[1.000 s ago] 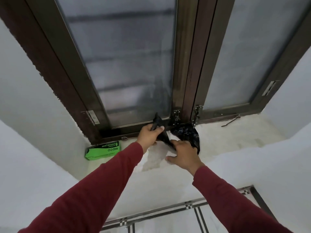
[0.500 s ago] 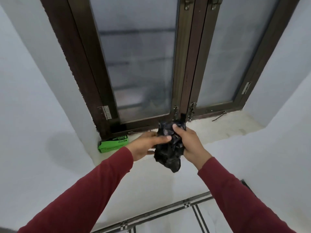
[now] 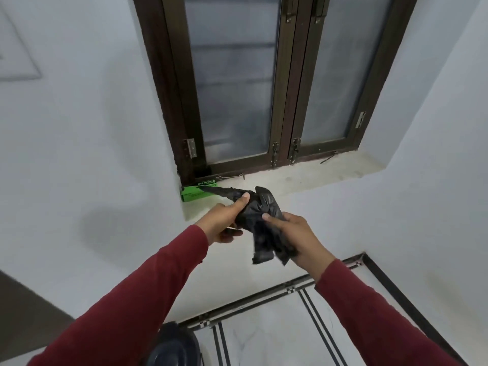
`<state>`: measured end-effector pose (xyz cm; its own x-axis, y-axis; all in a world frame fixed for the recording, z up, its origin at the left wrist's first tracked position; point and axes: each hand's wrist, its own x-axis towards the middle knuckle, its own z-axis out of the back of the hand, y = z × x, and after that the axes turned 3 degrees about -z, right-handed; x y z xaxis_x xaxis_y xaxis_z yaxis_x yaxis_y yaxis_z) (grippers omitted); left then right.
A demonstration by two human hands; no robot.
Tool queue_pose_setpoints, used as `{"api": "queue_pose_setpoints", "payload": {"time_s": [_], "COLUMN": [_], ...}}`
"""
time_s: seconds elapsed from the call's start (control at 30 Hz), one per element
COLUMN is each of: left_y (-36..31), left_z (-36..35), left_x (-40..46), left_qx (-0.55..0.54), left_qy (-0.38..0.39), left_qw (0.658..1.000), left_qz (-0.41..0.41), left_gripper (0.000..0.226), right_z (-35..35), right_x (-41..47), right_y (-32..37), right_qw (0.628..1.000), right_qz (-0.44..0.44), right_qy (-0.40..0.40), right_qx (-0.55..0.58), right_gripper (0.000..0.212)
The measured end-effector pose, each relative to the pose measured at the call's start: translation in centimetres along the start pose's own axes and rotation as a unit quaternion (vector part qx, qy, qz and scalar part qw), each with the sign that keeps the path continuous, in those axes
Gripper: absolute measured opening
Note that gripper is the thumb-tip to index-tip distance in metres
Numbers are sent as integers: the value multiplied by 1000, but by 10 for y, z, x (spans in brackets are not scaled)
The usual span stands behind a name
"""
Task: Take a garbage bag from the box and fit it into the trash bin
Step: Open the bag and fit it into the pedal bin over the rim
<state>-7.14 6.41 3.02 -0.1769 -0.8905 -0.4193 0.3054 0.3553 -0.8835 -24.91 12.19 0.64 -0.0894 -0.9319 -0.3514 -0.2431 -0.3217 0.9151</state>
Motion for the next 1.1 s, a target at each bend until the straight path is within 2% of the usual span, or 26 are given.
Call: {"api": "queue_pose_setpoints", "payload": {"time_s": [0.07,0.13,0.23,0.27,0.33,0.4,0.43,0.47,0.57,0.67,0.73,0.8,0.9,0.97,1.03,1.1], "left_y": [9,14,25,29,41,54,60,68,88,112,126,136,146,155,166,176], "left_z": [3,3,5,5,3,-4,-8,-12,-24,-34,-37,-40,-43,-42,-37,-28], "left_x": [-32,-61,-109,-122,-145,-171,-179,-191,-219,-249,-271,-291,-318,-332,-345,-357], "left_qx": [13,-18,-1,7,25,2,-28,-62,-134,-157,-147,-134,-46,50,141,140], "left_qy": [-60,-86,13,44,48,-15,-50,-77,-120,-191,-239,-240,-259,-290,-321,-308], "left_qw": [997,988,985,985,985,982,981,980,978,964,953,953,958,945,920,922], "left_qz": [-47,-130,-171,-164,-166,-186,-184,-173,-109,-96,-115,-125,-117,-144,-174,-187], "left_gripper": [76,62,54,53,48,28,17,13,23,28,21,20,51,60,54,41], "right_z": [-10,-17,-24,-26,-27,-23,-20,-16,-9,-5,-9,-16,-29,-35,-41,-48], "right_x": [-15,-24,-49,-54,-68,-91,-101,-118,-164,-211,-238,-250,-261,-266,-269,-273], "right_y": [-6,-15,-21,-23,-24,-27,-27,-28,-33,-47,-60,-74,-92,-99,-103,-108], "right_qw": [999,994,992,993,994,997,998,998,991,986,979,984,994,996,996,988], "right_qz": [11,3,19,20,9,-26,-47,-63,-87,-93,-72,-46,-18,5,37,78], "right_qy": [-49,-103,-125,-119,-107,-71,-41,-6,88,126,131,96,36,15,-23,-62], "right_qx": [-12,-24,6,6,-21,-24,-4,20,58,-55,-138,-141,-98,-89,-84,-118], "right_gripper": [30,53,52,49,33,15,15,20,35,73,85,74,45,31,29,34]}}
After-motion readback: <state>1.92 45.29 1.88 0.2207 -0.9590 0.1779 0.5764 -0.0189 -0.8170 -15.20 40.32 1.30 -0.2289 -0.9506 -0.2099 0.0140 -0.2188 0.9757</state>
